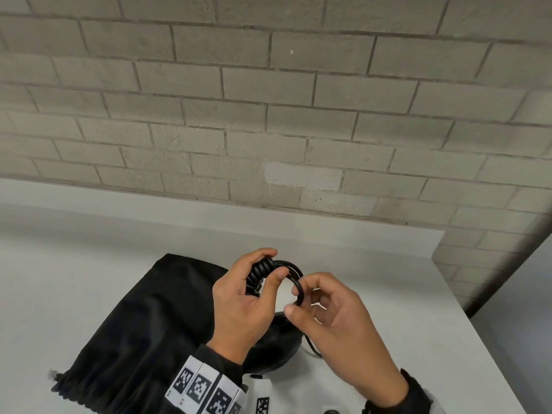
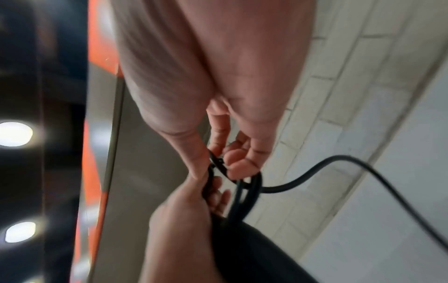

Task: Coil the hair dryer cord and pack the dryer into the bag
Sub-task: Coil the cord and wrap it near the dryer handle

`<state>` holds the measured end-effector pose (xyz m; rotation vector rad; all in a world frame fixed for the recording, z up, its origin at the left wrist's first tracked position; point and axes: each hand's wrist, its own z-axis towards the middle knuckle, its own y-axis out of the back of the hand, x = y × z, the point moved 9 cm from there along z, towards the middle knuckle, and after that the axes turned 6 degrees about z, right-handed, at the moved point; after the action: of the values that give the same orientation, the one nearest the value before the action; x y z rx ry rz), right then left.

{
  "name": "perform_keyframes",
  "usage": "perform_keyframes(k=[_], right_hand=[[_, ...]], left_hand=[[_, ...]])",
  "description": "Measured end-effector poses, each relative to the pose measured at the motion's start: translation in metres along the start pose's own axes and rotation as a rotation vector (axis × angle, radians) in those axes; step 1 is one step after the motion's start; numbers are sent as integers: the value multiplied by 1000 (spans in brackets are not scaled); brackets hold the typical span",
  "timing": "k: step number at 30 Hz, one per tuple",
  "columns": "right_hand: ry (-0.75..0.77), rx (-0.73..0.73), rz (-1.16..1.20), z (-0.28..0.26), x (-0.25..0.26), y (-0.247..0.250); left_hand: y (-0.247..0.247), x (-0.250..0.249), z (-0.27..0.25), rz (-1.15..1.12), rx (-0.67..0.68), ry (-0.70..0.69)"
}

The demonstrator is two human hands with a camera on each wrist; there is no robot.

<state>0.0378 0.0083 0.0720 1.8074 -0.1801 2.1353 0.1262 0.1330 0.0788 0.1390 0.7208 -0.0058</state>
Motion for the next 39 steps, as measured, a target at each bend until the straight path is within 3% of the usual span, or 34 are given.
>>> perform_keyframes(k=[5,9,11,14,16,18,20,23,25,32,35,39], right_hand=[[61,-169,-157,-11,-2,2],[-43,-112,-89,-11,-4,-2],[-146,-48,124,-10,-4,-3],[-361,49,702,-13,-6,-14],[-418,89,912,-15,-6,-19],[-338,146,859,-15,-7,-19],[-207,177,596,-16,-9,-18],[-83,118,168,-23,-21,-12],[-27,75,76,-27,-25,-12],[16,-31,384,-33,-42,-1],[-78,1,660,-34,-52,4],[-210,46,810,-42,-68,10]], left_hand=[[-3,-7,-1,35,5,-54],[-4,-10,-1,61,-5,-89],[-2,-8,-1,69,-5,-94],[-2,-9,-3,52,-18,-105],[-2,-13,-3,59,-32,-120],[-3,-16,-1,74,-36,-144],[-3,-16,1,81,-32,-155],[1,-11,3,77,-35,-139],[2,-9,2,72,-35,-132],[1,-5,3,58,-35,-134],[2,-3,6,60,-37,-118],[1,-2,6,36,-24,-110]])
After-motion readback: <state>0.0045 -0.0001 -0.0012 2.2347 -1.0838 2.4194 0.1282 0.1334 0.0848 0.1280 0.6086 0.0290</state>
